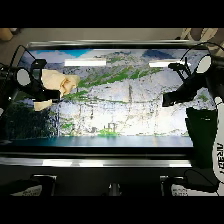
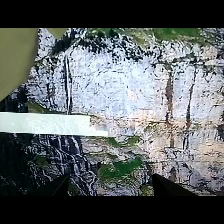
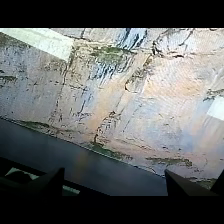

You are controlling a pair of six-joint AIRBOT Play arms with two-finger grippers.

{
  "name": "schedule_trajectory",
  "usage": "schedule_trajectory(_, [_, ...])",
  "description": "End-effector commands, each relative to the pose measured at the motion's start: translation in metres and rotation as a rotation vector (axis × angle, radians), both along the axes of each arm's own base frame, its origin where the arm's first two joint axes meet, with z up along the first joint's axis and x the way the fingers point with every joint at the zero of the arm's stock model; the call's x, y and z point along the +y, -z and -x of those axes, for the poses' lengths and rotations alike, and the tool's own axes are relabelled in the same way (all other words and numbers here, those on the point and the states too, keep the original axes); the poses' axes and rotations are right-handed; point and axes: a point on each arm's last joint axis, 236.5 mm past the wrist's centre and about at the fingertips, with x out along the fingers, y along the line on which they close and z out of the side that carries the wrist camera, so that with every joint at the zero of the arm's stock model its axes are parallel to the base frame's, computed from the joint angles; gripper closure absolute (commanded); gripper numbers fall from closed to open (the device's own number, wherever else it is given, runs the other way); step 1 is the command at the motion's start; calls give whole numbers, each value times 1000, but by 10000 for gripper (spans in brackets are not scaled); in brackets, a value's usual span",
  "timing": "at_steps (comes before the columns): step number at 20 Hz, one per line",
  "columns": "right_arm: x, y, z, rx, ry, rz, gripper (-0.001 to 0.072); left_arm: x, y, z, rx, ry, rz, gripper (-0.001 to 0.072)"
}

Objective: Fold the shirts.

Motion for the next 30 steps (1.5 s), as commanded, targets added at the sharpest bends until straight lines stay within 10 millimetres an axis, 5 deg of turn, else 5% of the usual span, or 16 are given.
schedule_trajectory(1, [0,0,0,2,-1,0,11,0,0,0,1,0,-1,81])
schedule_trajectory(17, [1,0,0,-1,0,-1,11,0,0,-1,-5,-6,3,81])
schedule_trajectory(23, [0,0,-7,-30,4,0,11,-9,-8,-37,-153,-17,40,82])
schedule_trajectory(26, [0,-2,-21,-89,13,1,11,-16,-14,-71,-280,-5,62,74])
schedule_trajectory(30, [0,-3,-26,-110,15,0,11,11,3,-114,-272,-90,62,15])
